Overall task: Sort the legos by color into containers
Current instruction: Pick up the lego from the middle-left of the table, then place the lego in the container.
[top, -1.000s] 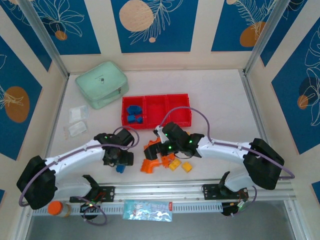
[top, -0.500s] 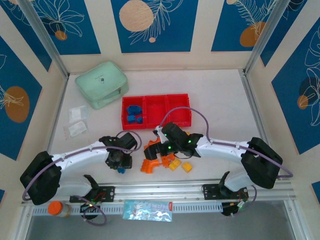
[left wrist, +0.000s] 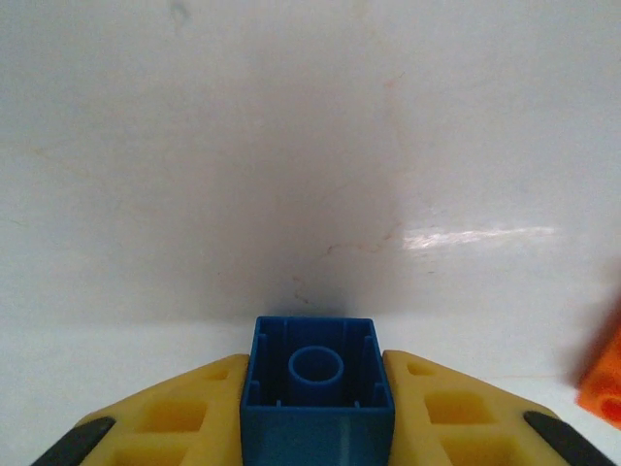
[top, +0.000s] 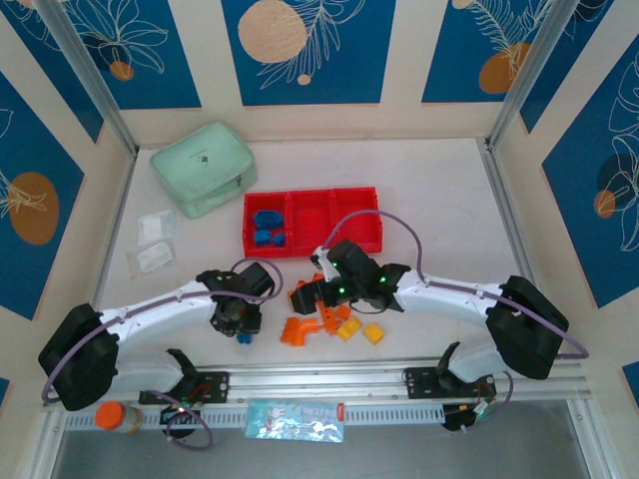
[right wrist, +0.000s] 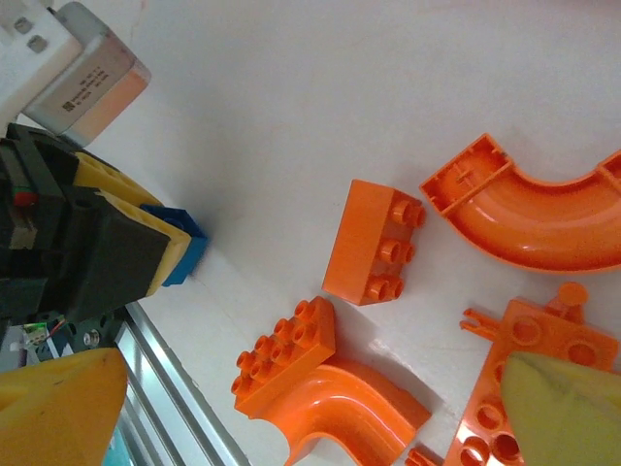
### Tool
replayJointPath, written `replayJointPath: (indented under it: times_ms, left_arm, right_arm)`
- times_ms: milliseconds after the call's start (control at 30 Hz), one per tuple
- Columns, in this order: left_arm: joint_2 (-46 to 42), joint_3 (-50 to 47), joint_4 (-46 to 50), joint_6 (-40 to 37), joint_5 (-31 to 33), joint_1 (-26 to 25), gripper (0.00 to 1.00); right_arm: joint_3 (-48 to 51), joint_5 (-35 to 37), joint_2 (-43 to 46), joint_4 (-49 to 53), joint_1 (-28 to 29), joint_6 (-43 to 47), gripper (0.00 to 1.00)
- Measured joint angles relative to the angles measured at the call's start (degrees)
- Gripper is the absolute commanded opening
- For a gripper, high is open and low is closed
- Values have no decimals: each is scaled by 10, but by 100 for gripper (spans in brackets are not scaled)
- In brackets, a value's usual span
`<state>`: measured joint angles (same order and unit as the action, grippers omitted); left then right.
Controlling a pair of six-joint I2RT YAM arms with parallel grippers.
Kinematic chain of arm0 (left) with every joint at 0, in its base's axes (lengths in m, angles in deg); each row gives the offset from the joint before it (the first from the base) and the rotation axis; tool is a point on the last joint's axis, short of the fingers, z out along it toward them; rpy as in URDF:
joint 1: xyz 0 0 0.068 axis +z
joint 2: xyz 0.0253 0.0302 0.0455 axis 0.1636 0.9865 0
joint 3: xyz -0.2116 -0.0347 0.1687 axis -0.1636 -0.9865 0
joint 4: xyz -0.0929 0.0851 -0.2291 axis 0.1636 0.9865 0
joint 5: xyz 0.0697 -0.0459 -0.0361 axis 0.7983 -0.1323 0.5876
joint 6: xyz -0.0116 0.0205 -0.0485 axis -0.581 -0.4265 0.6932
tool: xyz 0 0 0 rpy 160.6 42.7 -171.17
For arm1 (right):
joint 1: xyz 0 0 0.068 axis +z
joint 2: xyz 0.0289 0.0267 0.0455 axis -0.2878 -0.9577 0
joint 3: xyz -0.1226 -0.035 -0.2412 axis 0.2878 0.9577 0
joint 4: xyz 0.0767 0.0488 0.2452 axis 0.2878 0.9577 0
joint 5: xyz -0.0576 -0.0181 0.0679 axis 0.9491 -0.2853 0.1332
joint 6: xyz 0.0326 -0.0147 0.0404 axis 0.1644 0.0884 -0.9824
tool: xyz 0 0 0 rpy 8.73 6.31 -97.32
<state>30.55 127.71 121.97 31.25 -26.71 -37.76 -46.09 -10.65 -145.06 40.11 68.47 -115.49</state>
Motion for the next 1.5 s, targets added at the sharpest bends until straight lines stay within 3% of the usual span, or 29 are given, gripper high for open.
replayJointPath:
  times_ms: [300,733,933,1000,1067,1300,1500]
  left_arm:
    - [42,177,28,-70,78,23,29]
    - [263,402,-19,-179,97,162,29]
    - [351,469,-30,-199,97,191,38]
    - [368,480,-31,-207,97,192,46]
    - [372,481,-31,-214,96,192,52]
    - [363,486,-22,-219,92,192,55]
    - [264,428,-26,-217,64,187,58]
  right_arm:
    - [-26,-8,57,43,-70,3,99]
    - [-24,-17,88,71,-155,-2,99]
    - [-16,-19,92,77,-165,-3,99]
    - [-14,-19,92,79,-169,-5,99]
    - [-14,-19,92,79,-171,-6,99]
    - [-14,-19,92,79,-173,-7,99]
    - [-14,-24,92,84,-173,-6,99]
